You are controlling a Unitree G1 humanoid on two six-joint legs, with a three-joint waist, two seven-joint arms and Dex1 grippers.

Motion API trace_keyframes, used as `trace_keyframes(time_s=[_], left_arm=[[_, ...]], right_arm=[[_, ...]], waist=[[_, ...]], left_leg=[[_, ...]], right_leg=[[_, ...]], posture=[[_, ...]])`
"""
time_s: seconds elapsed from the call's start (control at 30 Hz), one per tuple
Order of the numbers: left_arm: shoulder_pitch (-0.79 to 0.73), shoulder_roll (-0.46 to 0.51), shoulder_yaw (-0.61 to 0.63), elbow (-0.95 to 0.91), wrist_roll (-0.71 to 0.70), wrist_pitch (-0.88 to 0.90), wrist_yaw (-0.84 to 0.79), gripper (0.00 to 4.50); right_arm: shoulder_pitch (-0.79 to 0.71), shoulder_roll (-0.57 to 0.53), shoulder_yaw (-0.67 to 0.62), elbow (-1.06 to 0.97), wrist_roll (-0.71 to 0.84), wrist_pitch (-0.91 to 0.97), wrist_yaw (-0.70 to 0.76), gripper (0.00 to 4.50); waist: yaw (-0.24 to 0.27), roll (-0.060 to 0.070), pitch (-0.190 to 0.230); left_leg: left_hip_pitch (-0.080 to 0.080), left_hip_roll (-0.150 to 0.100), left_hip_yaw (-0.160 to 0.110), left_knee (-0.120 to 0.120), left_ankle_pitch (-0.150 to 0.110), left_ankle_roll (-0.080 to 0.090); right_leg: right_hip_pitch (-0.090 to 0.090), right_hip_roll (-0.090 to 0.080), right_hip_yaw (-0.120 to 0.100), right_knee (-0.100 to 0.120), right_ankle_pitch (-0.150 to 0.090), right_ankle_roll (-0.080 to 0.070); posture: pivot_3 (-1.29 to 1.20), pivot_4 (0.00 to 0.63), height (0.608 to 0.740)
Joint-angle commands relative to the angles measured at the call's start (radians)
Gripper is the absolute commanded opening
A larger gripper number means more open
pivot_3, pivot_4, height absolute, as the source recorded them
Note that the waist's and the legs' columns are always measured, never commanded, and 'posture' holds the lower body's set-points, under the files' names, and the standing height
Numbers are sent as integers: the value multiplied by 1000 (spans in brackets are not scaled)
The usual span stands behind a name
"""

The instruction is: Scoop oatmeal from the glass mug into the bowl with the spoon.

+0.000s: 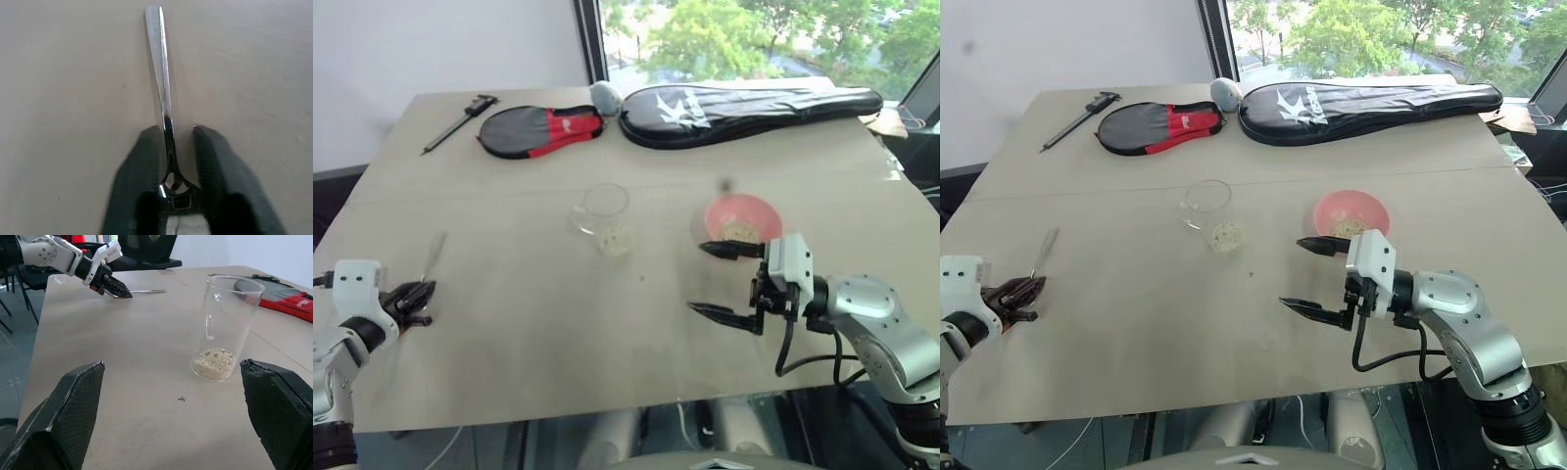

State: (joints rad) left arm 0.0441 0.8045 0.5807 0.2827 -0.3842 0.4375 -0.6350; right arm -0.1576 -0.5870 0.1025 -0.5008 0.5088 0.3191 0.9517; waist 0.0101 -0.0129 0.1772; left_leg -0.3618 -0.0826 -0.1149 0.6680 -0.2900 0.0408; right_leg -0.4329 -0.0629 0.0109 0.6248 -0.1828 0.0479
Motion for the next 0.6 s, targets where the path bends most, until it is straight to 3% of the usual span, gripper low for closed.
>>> trace_keyframes(time_s=[0.03, 0.27, 0.6], left_arm=[[28, 4, 4, 17, 11, 15, 3, 37], [62, -47, 61, -34, 9, -158, 26, 37], [108, -172, 110, -384, -86, -280, 40, 37]], right_arm=[[-3, 2, -10, -14, -1, -25, 0, 4500], [-17, 22, -18, 4, 21, -14, -12, 4500], [-132, 65, -93, 25, 157, 104, -92, 4500]], waist=[[0, 0, 0], [-3, 0, 0], [5, -4, -1]], left_leg=[[0, 0, 0, 0, 0, 0], [0, 0, 2, 0, 0, 0], [-3, 0, 1, 0, 0, 0]], right_leg=[[0, 0, 0, 0, 0, 0], [-1, 0, 2, 0, 0, 0], [-1, -1, 4, -2, 0, -1]], posture=[[0, 150, 740], [0, 150, 740], [0, 150, 740]])
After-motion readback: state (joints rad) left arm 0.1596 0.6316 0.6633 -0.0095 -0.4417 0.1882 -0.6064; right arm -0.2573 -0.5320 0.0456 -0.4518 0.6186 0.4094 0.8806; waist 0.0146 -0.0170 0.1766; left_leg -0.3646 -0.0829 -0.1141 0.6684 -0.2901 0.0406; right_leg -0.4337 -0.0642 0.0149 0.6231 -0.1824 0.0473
